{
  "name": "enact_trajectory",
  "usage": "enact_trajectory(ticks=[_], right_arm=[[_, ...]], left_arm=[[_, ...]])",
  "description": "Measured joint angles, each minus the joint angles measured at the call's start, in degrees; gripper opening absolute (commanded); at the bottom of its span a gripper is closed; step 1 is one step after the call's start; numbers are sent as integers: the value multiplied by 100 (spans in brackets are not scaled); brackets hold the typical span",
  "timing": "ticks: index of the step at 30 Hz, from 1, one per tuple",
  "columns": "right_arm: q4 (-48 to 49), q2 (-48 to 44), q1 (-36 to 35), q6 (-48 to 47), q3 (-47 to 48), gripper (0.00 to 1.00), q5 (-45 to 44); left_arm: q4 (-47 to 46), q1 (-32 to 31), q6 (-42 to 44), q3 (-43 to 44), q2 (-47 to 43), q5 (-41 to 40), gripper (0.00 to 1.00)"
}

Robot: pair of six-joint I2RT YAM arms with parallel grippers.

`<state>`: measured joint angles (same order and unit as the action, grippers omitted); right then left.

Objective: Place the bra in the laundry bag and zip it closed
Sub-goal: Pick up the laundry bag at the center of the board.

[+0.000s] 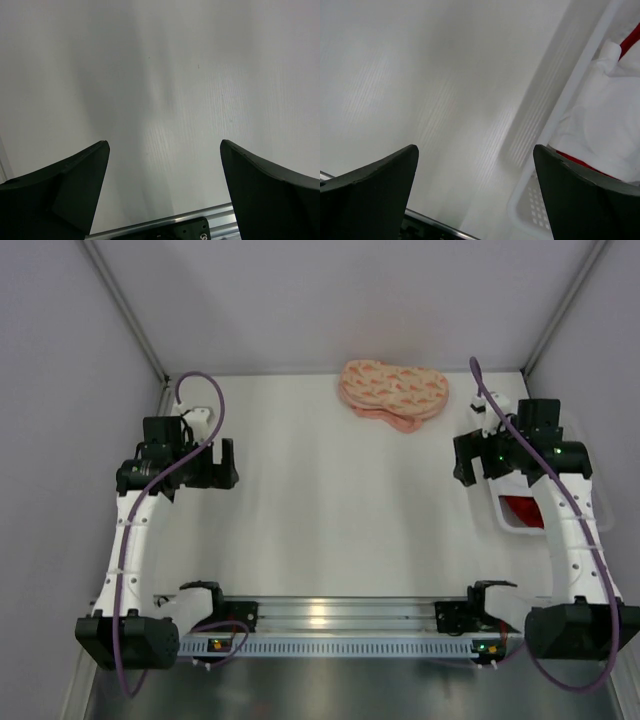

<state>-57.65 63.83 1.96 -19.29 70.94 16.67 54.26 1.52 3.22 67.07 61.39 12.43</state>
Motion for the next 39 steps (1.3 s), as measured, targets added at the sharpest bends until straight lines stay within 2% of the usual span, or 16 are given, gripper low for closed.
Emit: enact_trajectory(ticks=[4, 8, 13, 17, 23, 26, 31, 39], right_arm=[[131, 505, -584, -70, 243, 99, -254], [367, 1491, -1252, -219, 1051, 99, -645], [885, 2627, -1694, -527, 1941, 99, -960], [1384, 3506, -1873, -863, 2509, 99, -1200], [2247, 4662, -2037, -1377, 2929, 82, -1429], [2612, 5106, -2072, -1598, 3018, 78, -1515], [3029, 5733, -2096, -1919, 3241, 74, -1600], [3569, 6328, -2127, -2184, 3528, 73, -1633]], left_arm=[[9, 0, 24, 59, 52, 262, 98], [20, 0, 90, 284, 208, 658, 99], [13, 0, 149, 619, 297, 1281, 98], [-17, 0, 122, 761, 345, 1858, 98], [-20, 0, -35, 809, 490, 2588, 99], [-22, 0, -55, 809, 490, 2800, 99], [-22, 0, -50, 811, 505, 3005, 99], [-26, 0, -52, 809, 772, 3084, 98]])
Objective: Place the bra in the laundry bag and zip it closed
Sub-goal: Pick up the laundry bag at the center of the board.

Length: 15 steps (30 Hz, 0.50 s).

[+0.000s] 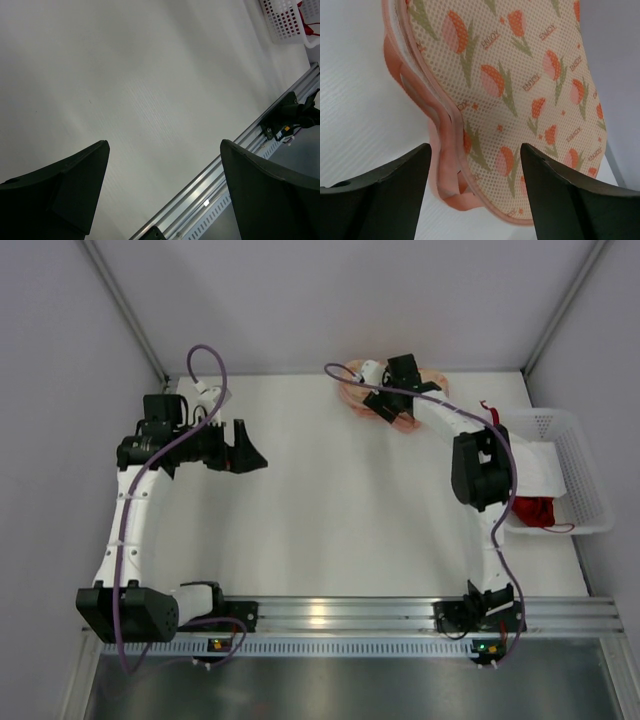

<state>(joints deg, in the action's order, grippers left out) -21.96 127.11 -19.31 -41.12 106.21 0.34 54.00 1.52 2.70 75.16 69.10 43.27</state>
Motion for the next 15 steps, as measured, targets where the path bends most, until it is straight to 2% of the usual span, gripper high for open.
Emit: enact_trajectory(ticks=[6, 9, 12, 15], right_arm=[[323, 428, -160, -286, 297, 67, -173], [396, 684, -227, -376, 511, 59, -247], [452, 855, -245, -492, 608, 50, -295], [448, 872, -243, -595, 610, 32, -328]], left_arm=[[-37, 0, -2, -4, 22, -2, 98], [-39, 0, 0, -7, 22, -2, 99], [-44, 0, 0, -31, 22, -7, 98], [-46, 0, 0, -72, 22, -24, 99]])
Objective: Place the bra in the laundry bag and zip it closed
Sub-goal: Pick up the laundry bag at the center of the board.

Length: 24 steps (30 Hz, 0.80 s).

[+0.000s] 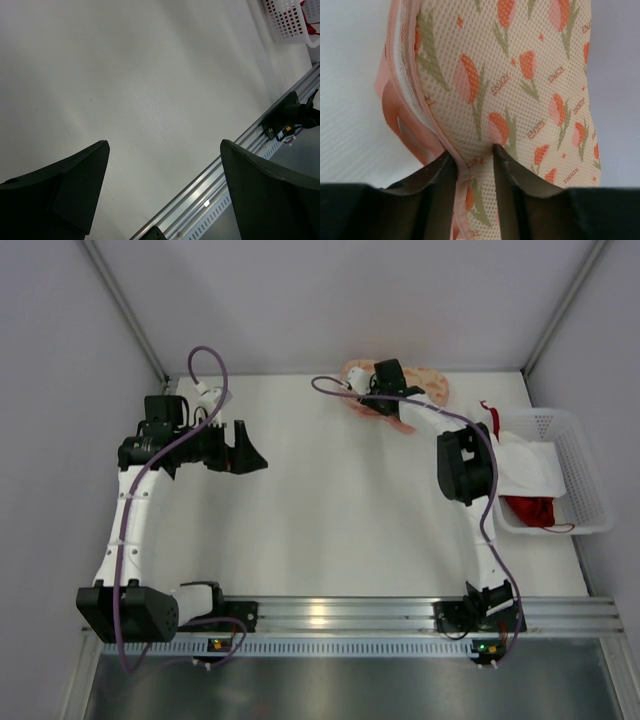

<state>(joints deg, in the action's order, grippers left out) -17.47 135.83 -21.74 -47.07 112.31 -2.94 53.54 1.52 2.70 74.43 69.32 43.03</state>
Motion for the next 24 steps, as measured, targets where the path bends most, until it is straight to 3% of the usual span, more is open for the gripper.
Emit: enact_trajectory(ticks=[2, 3, 16, 24], right_arm=[[11, 0, 0, -48, 28, 5, -2], [13, 0, 0, -98, 31, 0, -2], [0, -92, 17, -299, 149, 0, -44], [61, -686, 92, -553, 219, 0, -210]], left_arm=[[-2, 0, 0, -4, 0, 0, 99], [-11, 0, 0, -4, 0, 0, 98], [-48, 0, 2, -7, -11, -101, 99], [-133, 0, -2, -9, -151, -378, 99]])
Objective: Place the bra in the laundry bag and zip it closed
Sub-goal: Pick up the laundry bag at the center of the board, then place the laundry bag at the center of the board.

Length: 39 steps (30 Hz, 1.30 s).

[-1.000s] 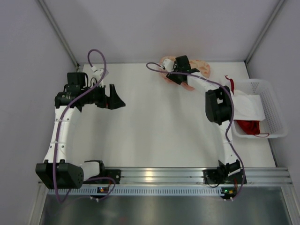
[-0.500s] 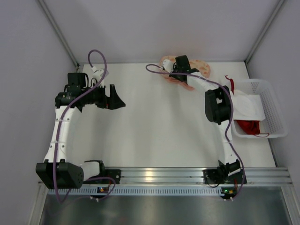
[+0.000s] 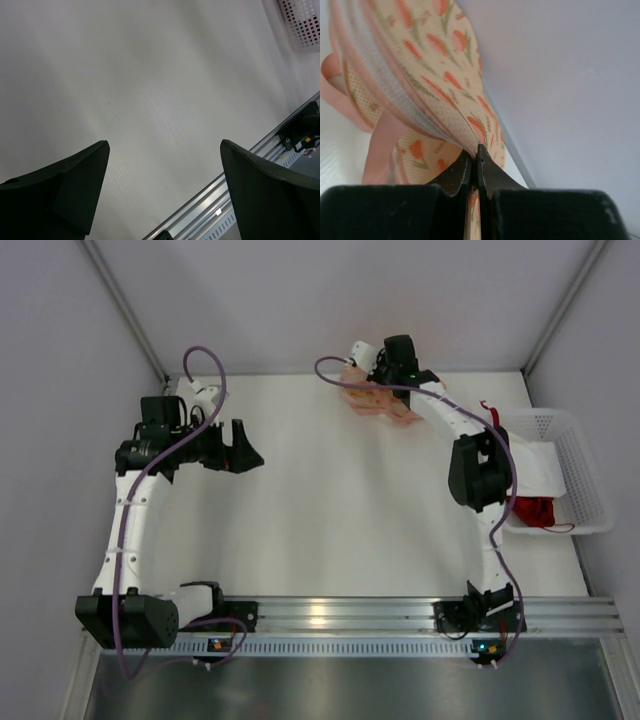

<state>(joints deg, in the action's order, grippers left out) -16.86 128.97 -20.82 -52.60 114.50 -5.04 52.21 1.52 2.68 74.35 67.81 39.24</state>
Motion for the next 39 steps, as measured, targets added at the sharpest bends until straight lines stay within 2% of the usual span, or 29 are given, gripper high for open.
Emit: enact_trajectory(ticks=[8, 13, 17, 20, 25, 29, 33, 37, 39], right_arm=[[-96, -702, -26, -72, 107, 0, -199], [-492, -1628, -190, 0, -208, 0, -433], [-844, -2524, -739, 232, -699, 0, -804], [-1145, -2839, -1405, 706, -966, 0, -1025], [-1471, -2564, -2424, 1709, -1792, 0, -1290], [-1735, -1794, -3091, 2472, -2424, 0, -1233], [-2063, -1082, -3571, 3147, -2490, 0, -809], [-2315, -1023, -3722, 3668, -2385, 0, -291], [-2415, -1023, -3716, 3941, -2208, 9, 0]], left_arm=[[-114, 0, -85, 0, -76, -616, 99], [-234, 0, -151, -17, -251, -1014, 99], [-339, 0, -304, -52, -415, -1217, 99], [-404, 0, -411, -87, -446, -1434, 99], [-426, 20, -496, -205, -444, -1808, 99], [-426, 83, -562, -260, -444, -2055, 98], [-426, 280, -638, -275, -444, -2122, 99], [-426, 815, -758, -278, -435, -1897, 98], [-435, 1047, -802, -278, -404, -1746, 98]])
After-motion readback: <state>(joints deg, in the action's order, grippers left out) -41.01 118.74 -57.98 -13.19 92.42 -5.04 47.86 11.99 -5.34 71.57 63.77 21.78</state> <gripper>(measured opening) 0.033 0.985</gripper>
